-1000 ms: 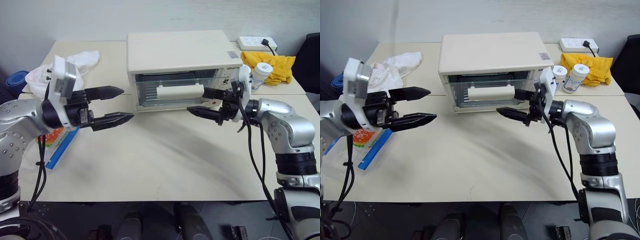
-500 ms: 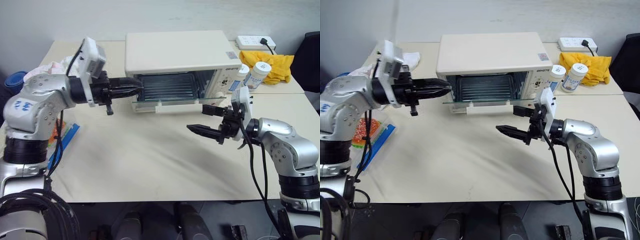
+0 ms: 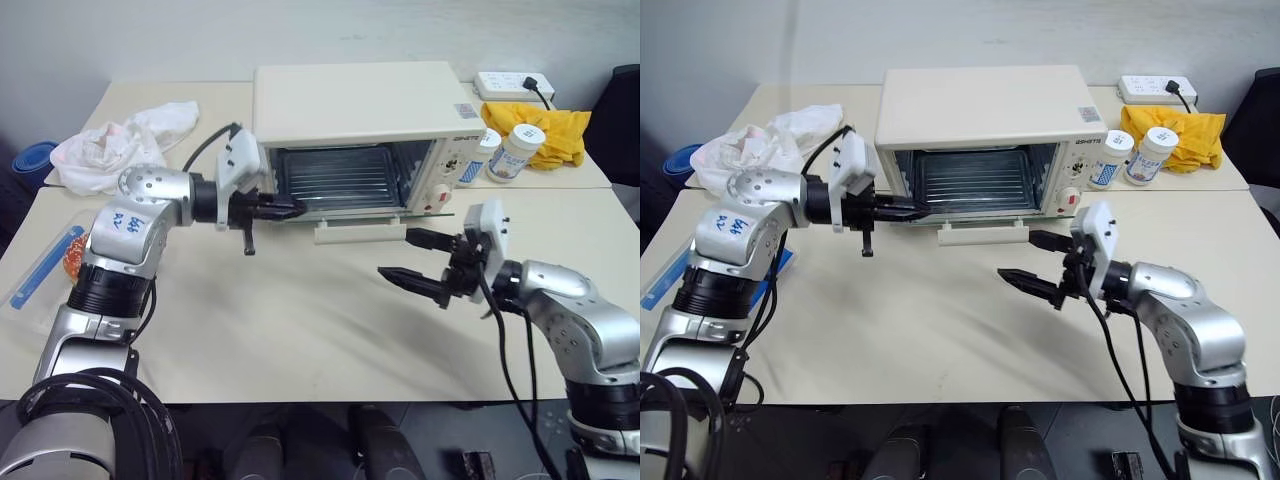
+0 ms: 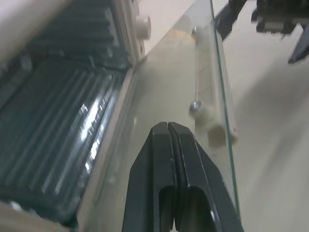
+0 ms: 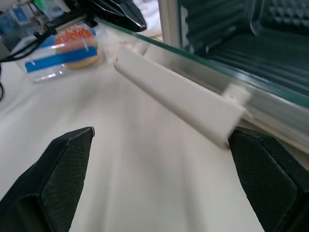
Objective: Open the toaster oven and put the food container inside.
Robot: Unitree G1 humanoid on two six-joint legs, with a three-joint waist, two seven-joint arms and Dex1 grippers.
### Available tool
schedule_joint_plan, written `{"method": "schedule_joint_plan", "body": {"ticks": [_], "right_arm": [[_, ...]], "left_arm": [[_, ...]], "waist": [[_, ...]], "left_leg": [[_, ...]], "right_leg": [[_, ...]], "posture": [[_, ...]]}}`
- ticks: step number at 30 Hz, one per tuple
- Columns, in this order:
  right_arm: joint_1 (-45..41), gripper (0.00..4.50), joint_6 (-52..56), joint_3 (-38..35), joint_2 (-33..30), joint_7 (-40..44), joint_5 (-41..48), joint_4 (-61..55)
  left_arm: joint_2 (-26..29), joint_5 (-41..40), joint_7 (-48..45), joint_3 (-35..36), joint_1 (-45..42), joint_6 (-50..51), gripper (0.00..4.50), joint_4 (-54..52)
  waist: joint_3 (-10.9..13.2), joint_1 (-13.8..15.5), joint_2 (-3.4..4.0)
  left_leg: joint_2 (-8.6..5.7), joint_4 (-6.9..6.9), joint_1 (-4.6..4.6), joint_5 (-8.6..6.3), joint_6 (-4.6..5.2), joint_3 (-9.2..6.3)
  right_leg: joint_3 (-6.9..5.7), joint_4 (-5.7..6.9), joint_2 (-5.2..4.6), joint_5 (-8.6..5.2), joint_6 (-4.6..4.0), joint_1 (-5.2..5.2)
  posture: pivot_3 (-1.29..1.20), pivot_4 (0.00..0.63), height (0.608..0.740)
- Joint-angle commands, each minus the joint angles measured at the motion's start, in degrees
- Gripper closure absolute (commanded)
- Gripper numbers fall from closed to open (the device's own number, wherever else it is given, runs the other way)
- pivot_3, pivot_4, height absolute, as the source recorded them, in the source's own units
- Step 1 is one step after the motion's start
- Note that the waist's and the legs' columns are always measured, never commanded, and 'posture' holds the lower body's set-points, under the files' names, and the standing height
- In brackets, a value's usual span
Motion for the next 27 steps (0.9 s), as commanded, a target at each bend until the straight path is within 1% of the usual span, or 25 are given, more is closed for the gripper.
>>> {"method": "schedule_joint_plan", "body": {"ticks": [1,3,6,9,12,17,20,22,23,25,27], "right_arm": [[5.89,0.00,2.16,-6.64,-3.99,1.64,4.87,-7.11],[11.95,0.00,3.88,-10.94,-7.08,3.99,8.17,-11.06],[16.68,0.00,6.21,-16.38,-9.75,4.97,13.96,-14.12],[17.96,0.00,7.82,-20.40,-11.56,4.76,19.19,-15.45],[15.64,0.00,8.07,-21.72,-12.13,1.76,22.05,-15.01],[12.13,0.00,7.52,-20.91,-13.51,-0.67,22.07,-13.41],[9.31,0.00,6.87,-19.14,-14.50,0.02,21.17,-10.49],[6.02,0.00,6.38,-16.62,-14.51,0.67,20.47,-8.13],[4.36,0.00,6.19,-15.27,-14.42,1.01,20.09,-7.10],[1.17,0.00,5.65,-12.34,-14.28,2.17,18.79,-5.09],[-0.89,0.00,5.12,-10.27,-14.14,3.62,17.88,-3.32]], "left_arm": [[0.54,1.27,-0.71,0.39,1.57,-1.20,4.47,-3.14],[0.12,1.66,-0.45,0.26,3.34,-0.91,4.47,-4.30],[-0.59,3.33,-0.06,-1.07,5.79,-1.58,4.47,-5.97],[-2.47,6.24,2.01,-2.79,6.90,-1.99,4.47,-5.44],[-4.20,10.04,4.24,-4.73,7.32,-3.75,4.47,-3.49],[-4.20,15.17,5.60,-7.14,9.55,-6.79,4.47,-3.36],[-2.73,15.82,6.00,-6.66,13.19,-5.68,4.47,-7.08],[-0.71,15.76,6.57,-5.50,17.32,-3.97,4.47,-11.79],[0.27,15.59,7.24,-4.33,19.27,-3.08,4.47,-14.25],[1.49,11.70,9.08,1.25,22.71,4.22,4.47,-20.44],[2.43,7.05,10.55,7.93,25.73,11.25,4.10,-26.70]], "waist": [[0.00,0.16,0.00],[0.00,0.38,0.00],[0.00,0.67,0.00],[0.00,0.48,-0.01],[0.01,0.39,-0.02],[0.01,0.08,-0.02],[-0.01,-0.08,0.00],[-0.01,-0.26,0.00],[-0.02,-0.22,0.01],[-0.03,-0.40,0.03],[-0.02,-0.13,0.03]], "left_leg": [[0.01,0.02,0.02,0.00,0.00,-0.02],[-0.01,0.04,0.07,0.00,0.00,-0.04],[0.00,0.08,0.15,-0.01,0.02,-0.07],[0.00,0.23,0.20,-0.01,0.02,-0.05],[0.03,0.30,0.20,-0.01,0.02,-0.07],[0.02,0.26,0.19,-0.01,0.03,-0.08],[0.02,0.24,0.18,-0.01,0.03,-0.08],[0.03,0.22,0.23,-0.02,0.04,-0.05],[0.07,0.20,0.25,-0.02,0.04,-0.05],[0.08,0.16,0.31,-0.02,0.04,-0.03],[0.09,0.15,0.32,-0.01,0.06,-0.04]], "right_leg": [[-0.01,-0.03,0.00,0.00,0.00,0.07],[-0.01,-0.09,0.01,0.00,0.01,0.17],[-0.02,-0.17,0.02,0.01,0.02,0.32],[0.00,-0.10,0.02,0.03,0.06,0.38],[0.00,-0.06,0.08,0.04,0.06,0.40],[0.00,-0.07,0.07,0.03,0.06,0.38],[0.00,-0.12,0.06,0.03,0.06,0.38],[0.02,-0.10,0.04,0.03,0.06,0.39],[0.02,-0.09,0.06,0.03,0.05,0.39],[0.02,-0.06,0.06,0.01,0.02,0.39],[0.01,-0.02,0.06,0.00,0.00,0.39]], "posture": [[0.00,0.150,0.740],[0.00,0.150,0.740],[0.00,0.150,0.740],[0.00,0.150,0.740],[0.00,0.150,0.740],[0.00,0.150,0.740],[0.00,0.150,0.740],[0.00,0.150,0.740],[0.00,0.150,0.740],[0.00,0.150,0.740],[0.00,0.150,0.740]]}}
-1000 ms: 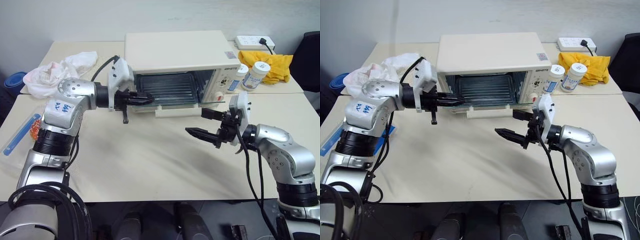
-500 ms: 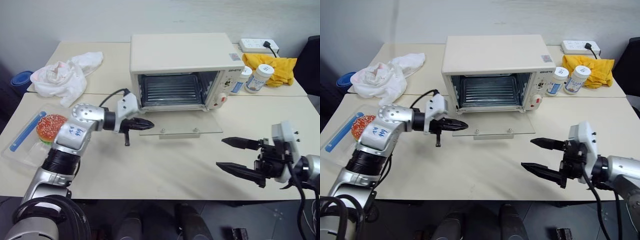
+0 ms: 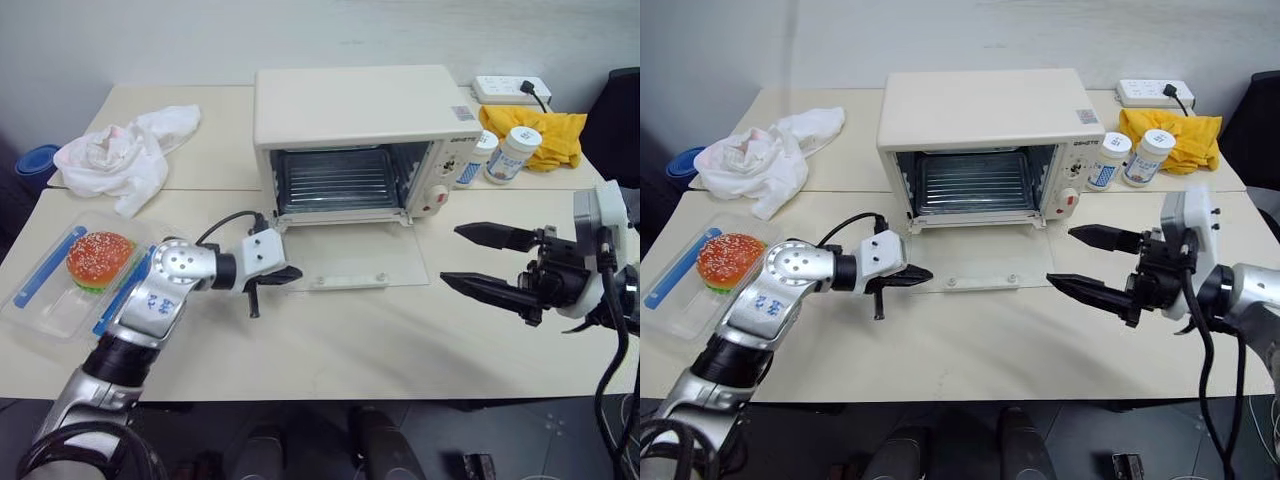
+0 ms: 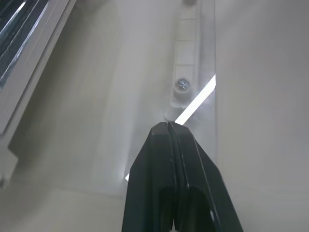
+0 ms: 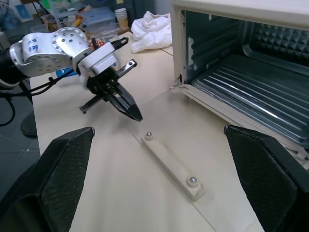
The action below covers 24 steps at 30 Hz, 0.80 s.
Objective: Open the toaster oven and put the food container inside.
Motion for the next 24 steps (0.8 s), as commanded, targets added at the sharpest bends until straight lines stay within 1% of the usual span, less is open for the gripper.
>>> {"method": "schedule_joint_plan", "body": {"ticks": [1,3,4,7,12,14,15,16,18,21,24], "right_arm": [[-4.38,0.00,-2.11,4.19,-0.21,3.74,-2.01,3.24],[-7.56,0.00,-3.49,7.98,0.31,6.67,-4.28,6.53],[-9.11,0.00,-4.22,9.63,0.71,7.95,-5.35,8.17],[-14.04,0.00,-6.27,13.83,2.36,11.28,-8.19,13.03],[-21.29,0.00,-9.14,19.43,5.91,16.80,-12.53,20.77],[-23.86,0.00,-10.24,21.44,7.45,19.06,-14.20,23.82],[-24.76,0.00,-10.71,22.14,8.04,19.95,-14.89,24.92],[-25.36,0.00,-11.04,22.54,8.45,20.65,-15.45,25.72],[-26.30,0.00,-11.35,22.91,9.15,21.63,-16.20,26.75],[-27.14,0.00,-11.45,23.12,9.70,22.84,-16.90,27.56],[-27.00,0.00,-10.99,22.61,9.57,23.30,-17.23,27.22]], "left_arm": [[3.24,-9.35,1.86,15.25,7.29,15.21,3.93,-12.80],[4.57,-17.72,1.75,28.97,13.90,25.82,3.33,-22.09],[4.36,-21.27,2.17,35.35,16.50,31.11,3.03,-25.58],[3.25,-28.56,3.34,51.85,23.54,42.25,2.13,-32.91],[-0.67,-34.41,5.61,75.07,33.51,53.45,0.76,-38.95],[-4.11,-35.27,7.17,85.16,35.35,57.62,0.18,-38.45],[-5.36,-34.94,8.35,88.39,35.98,58.77,0.08,-37.94],[-6.04,-34.97,9.31,90.37,36.24,59.65,0.08,-37.66],[-6.57,-32.87,12.65,92.26,35.31,62.43,0.08,-36.14],[-7.23,-29.34,19.37,92.98,32.66,65.95,0.08,-33.25],[-8.07,-26.44,29.59,91.39,28.27,66.10,0.08,-26.91]], "waist": [[0.01,-0.11,-0.02],[0.06,-0.29,-0.10],[0.07,-0.28,-0.11],[0.08,-0.16,-0.09],[0.09,0.08,-0.08],[0.09,0.15,-0.08],[0.09,0.03,-0.07],[0.09,0.02,-0.07],[0.09,0.01,-0.08],[0.09,0.11,-0.08],[0.08,0.07,-0.07]], "left_leg": [[0.01,0.02,-0.04,0.00,0.00,-0.03],[0.08,0.00,-0.13,-0.01,0.01,0.00],[0.09,-0.02,-0.14,-0.02,0.01,-0.03],[0.09,-0.04,-0.14,-0.03,0.01,-0.02],[0.06,0.01,-0.10,-0.03,0.00,-0.05],[0.05,0.01,-0.11,-0.03,-0.02,-0.08],[0.06,0.01,-0.11,-0.03,-0.03,-0.08],[0.05,0.00,-0.07,-0.04,-0.04,-0.05],[0.07,-0.02,-0.08,-0.05,-0.05,-0.07],[0.05,-0.01,-0.06,-0.04,-0.07,-0.12],[0.04,-0.01,-0.05,-0.05,-0.13,-0.12]], "right_leg": [[-0.02,0.00,0.01,0.00,0.00,-0.02],[-0.02,0.00,0.02,-0.01,-0.02,-0.12],[-0.05,-0.01,0.01,-0.02,-0.03,-0.12],[-0.07,-0.09,-0.01,-0.02,-0.03,-0.12],[-0.12,-0.14,-0.02,-0.02,-0.05,-0.05],[-0.15,-0.15,-0.02,-0.03,-0.06,-0.03],[-0.17,-0.19,-0.03,-0.03,-0.08,-0.04],[-0.17,-0.20,-0.03,-0.03,-0.09,-0.03],[-0.19,-0.18,-0.01,-0.05,-0.11,-0.04],[-0.21,-0.17,-0.02,-0.05,-0.12,-0.02],[-0.20,-0.18,-0.03,-0.04,-0.12,-0.01]], "posture": [[0.00,0.150,0.740],[0.00,0.150,0.740],[0.00,0.150,0.740],[0.00,0.150,0.740],[0.00,0.150,0.740],[0.00,0.150,0.740],[0.00,0.150,0.740],[0.00,0.150,0.740],[0.00,0.150,0.740],[0.00,0.150,0.740],[0.00,0.150,0.740]]}}
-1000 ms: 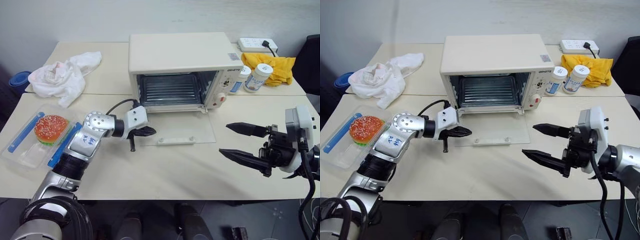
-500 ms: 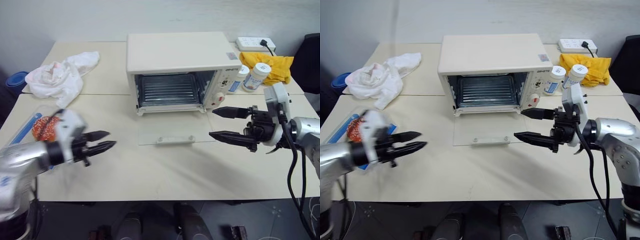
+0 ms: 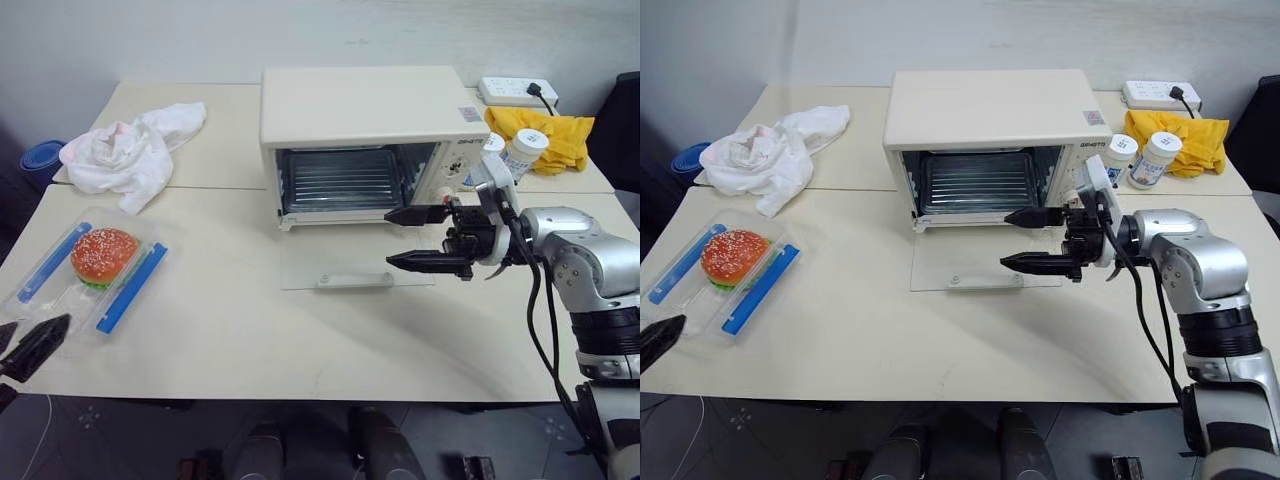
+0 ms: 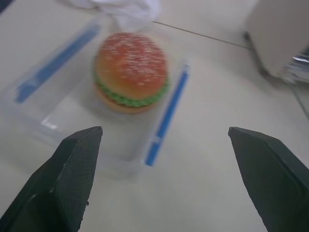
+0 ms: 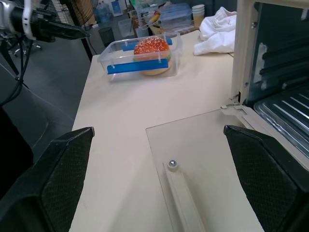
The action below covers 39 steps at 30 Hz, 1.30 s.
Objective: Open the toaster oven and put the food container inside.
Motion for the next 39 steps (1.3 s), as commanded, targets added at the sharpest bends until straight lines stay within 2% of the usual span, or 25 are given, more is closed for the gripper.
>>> {"method": "schedule_joint_plan", "body": {"ticks": [1,4,6,10,15,18,19,20,25,26,29,33,39], "right_arm": [[-0.62,0.00,-0.37,-2.00,-0.68,1.00,0.23,-1.52],[0.64,0.00,0.73,-3.32,-1.52,0.64,1.08,-3.55],[1.34,0.00,1.40,-4.00,-1.75,0.13,1.50,-4.73],[4.03,0.00,3.54,-6.44,-2.10,-1.81,3.26,-8.43],[6.15,0.00,5.17,-8.93,-2.29,-4.73,4.57,-10.64],[6.79,0.00,5.62,-9.91,-2.28,-6.01,4.57,-11.33],[6.81,0.00,5.84,-10.26,-2.21,-6.42,4.75,-11.37],[6.80,0.00,6.11,-10.52,-2.21,-6.74,5.05,-11.42],[7.56,0.00,6.61,-11.11,-2.62,-7.35,5.56,-12.45],[7.87,0.00,6.66,-11.22,-2.71,-7.38,5.62,-12.77],[8.84,0.00,6.60,-11.46,-3.26,-7.53,5.73,-13.62],[10.23,0.00,6.68,-12.25,-3.72,-8.34,6.08,-14.45],[15.42,0.00,7.62,-16.20,-5.55,-9.96,7.24,-16.95]], "left_arm": [[-0.67,4.33,12.84,-0.92,-5.35,0.27,0.08,7.06],[-0.93,4.77,22.25,-2.47,-13.19,0.27,0.08,11.48],[-0.54,4.25,26.58,-3.68,-15.29,0.27,0.08,13.20],[-1.19,3.06,35.93,-8.87,-23.03,0.27,0.08,17.44],[-2.05,-1.30,47.61,-11.24,-22.12,0.27,0.08,22.01],[-1.33,-3.27,51.76,-11.30,-22.29,0.27,0.64,24.65],[-1.07,-3.76,52.83,-11.38,-22.57,0.27,1.05,25.32],[-0.89,-4.61,53.96,-11.32,-22.90,0.27,1.26,25.96],[0.18,-8.49,59.09,-11.74,-24.48,0.27,2.84,28.04],[0.42,-9.05,59.90,-11.83,-24.65,0.27,3.03,28.25],[2.32,-11.90,61.19,-13.14,-24.40,0.27,3.18,29.55],[8.86,-19.37,58.58,-19.25,-21.04,0.27,3.20,32.81],[19.29,-39.01,51.22,-30.33,-20.24,0.27,3.20,33.09]], "waist": [[0.00,0.03,0.01],[-0.03,0.13,-0.06],[-0.09,0.08,-0.16],[-0.11,0.10,-0.20],[-0.12,-0.30,-0.20],[-0.13,-0.10,-0.22],[-0.13,-0.03,-0.22],[-0.13,0.07,-0.22],[-0.15,0.11,-0.25],[-0.15,0.06,-0.25],[-0.15,0.03,-0.26],[-0.15,0.05,-0.26],[-0.15,0.61,-0.29]], "left_leg": [[-0.01,-0.02,0.02,0.00,0.00,0.01],[-0.01,-0.01,0.01,0.01,-0.02,-0.03],[-0.01,0.01,-0.04,-0.01,-0.09,-0.04],[-0.01,0.01,-0.07,-0.12,-0.30,-0.03],[0.00,-0.02,-0.05,-0.13,-0.31,0.03],[0.03,-0.01,-0.06,-0.13,-0.31,0.02],[0.01,-0.01,-0.04,-0.13,-0.31,0.01],[0.00,-0.01,-0.04,-0.13,-0.32,0.02],[-0.04,0.01,-0.05,-0.12,-0.33,0.01],[-0.04,0.00,-0.05,-0.12,-0.33,0.01],[-0.03,-0.04,-0.06,-0.12,-0.34,0.01],[-0.02,-0.03,-0.06,-0.11,-0.36,0.01],[-0.09,-0.04,-0.15,-0.11,-0.37,-0.03]], "right_leg": [[0.00,0.02,-0.02,0.00,0.00,0.00],[-0.02,0.05,-0.04,0.01,0.01,-0.01],[-0.03,0.05,-0.04,0.02,0.03,-0.03],[-0.03,-0.03,-0.08,0.03,0.04,-0.03],[0.04,-0.01,-0.08,0.03,0.06,-0.07],[0.04,0.03,-0.04,0.03,0.05,-0.12],[0.03,0.05,-0.05,0.03,0.05,-0.11],[0.03,0.08,-0.06,0.03,0.05,-0.11],[0.02,0.07,-0.08,0.03,0.05,-0.09],[0.02,0.07,-0.08,0.03,0.05,-0.09],[0.02,0.06,-0.07,0.03,0.05,-0.12],[0.03,0.05,-0.07,0.03,0.05,-0.12],[-0.02,-0.02,-0.17,0.03,0.04,-0.11]], "posture": [[0.00,0.150,0.740],[0.00,0.150,0.740],[0.00,0.150,0.740],[0.00,0.150,0.740],[0.00,0.150,0.740],[0.00,0.150,0.740],[0.00,0.150,0.740],[0.00,0.150,0.740],[0.00,0.150,0.740],[0.00,0.150,0.740],[0.00,0.150,0.740],[0.00,0.150,0.740],[0.00,0.150,0.740]]}}
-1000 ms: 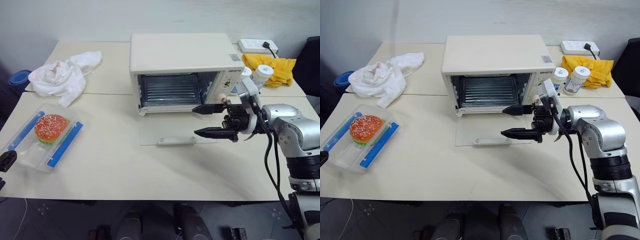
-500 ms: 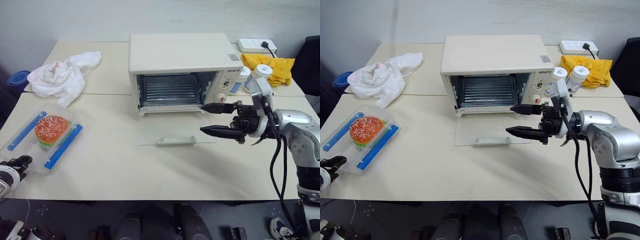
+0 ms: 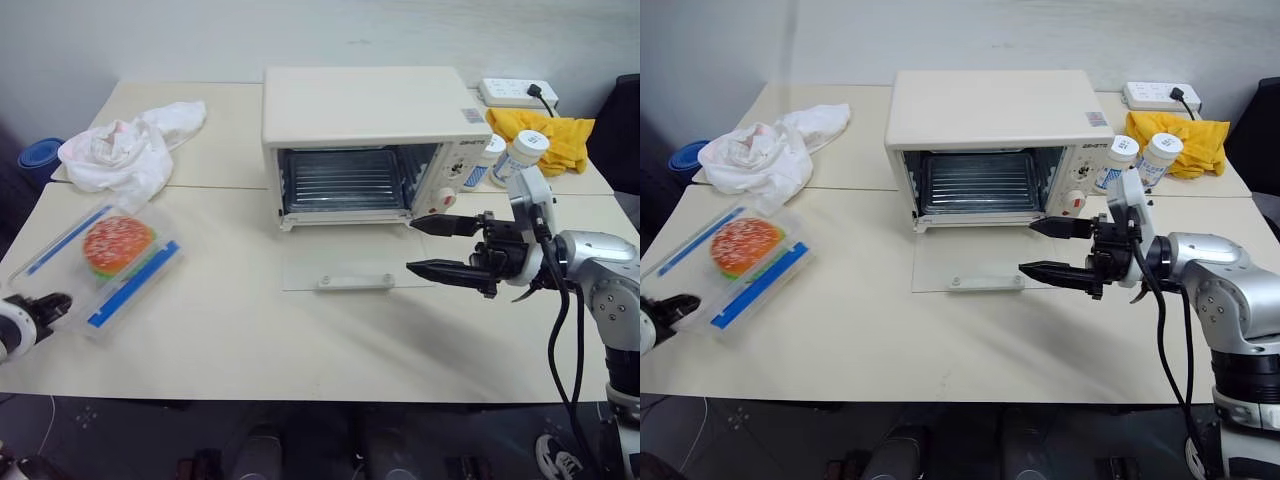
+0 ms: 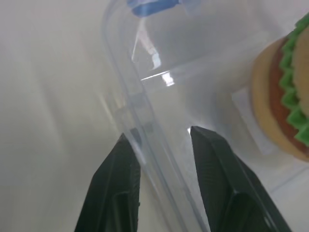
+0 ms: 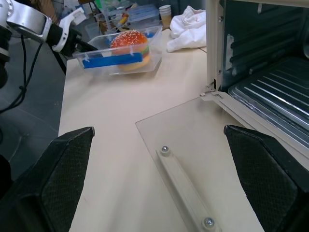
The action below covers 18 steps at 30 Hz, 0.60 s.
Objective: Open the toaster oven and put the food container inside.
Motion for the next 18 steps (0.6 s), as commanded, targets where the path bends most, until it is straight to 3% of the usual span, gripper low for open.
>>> {"method": "schedule_joint_plan", "body": {"ticks": [1,4,8,14,18], "right_arm": [[3.44,0.00,0.80,-4.88,-2.33,-0.94,2.15,-3.62],[6.74,0.00,1.39,-7.79,-3.04,-2.35,3.09,-5.14],[10.49,0.00,1.40,-11.34,-3.61,-4.43,3.53,-6.59],[16.89,0.00,1.71,-16.89,-4.53,-6.29,4.99,-10.92],[22.20,0.00,2.60,-21.23,-3.92,-8.48,6.92,-15.16]], "left_arm": [[6.36,-13.98,-5.41,-5.75,-0.05,-0.54,3.20,-1.74],[7.85,-18.98,-4.60,-13.17,-6.40,-0.54,3.20,-0.17],[4.24,-20.15,-2.37,-28.13,-19.75,-0.64,3.20,0.53],[-8.05,-10.42,0.98,-40.98,-33.75,-1.34,3.20,6.31],[-13.47,-4.68,-3.24,-46.69,-39.90,-0.89,3.20,9.55]], "waist": [[-0.01,0.16,-0.01],[0.00,0.26,0.00],[0.00,0.97,0.01],[0.00,1.31,0.01],[0.00,0.76,0.01]], "left_leg": [[0.01,-0.01,-0.01,0.00,-0.01,-0.01],[-0.01,-0.09,0.01,-0.01,-0.01,0.04],[-0.01,-0.03,0.03,0.02,-0.01,0.03],[-0.13,0.00,-0.03,0.05,-0.02,0.04],[-0.09,-0.04,-0.02,0.07,0.00,0.14]], "right_leg": [[-0.01,-0.04,0.00,0.00,0.00,0.00],[0.03,-0.10,-0.03,0.00,0.00,0.00],[0.02,0.00,0.05,0.01,0.02,0.01],[0.04,-0.02,0.00,0.04,0.08,0.01],[0.14,-0.02,0.07,0.04,0.09,-0.04]], "posture": [[0.00,0.150,0.740],[0.00,0.150,0.740],[0.00,0.150,0.740],[0.00,0.150,0.740],[0.00,0.150,0.740]]}}
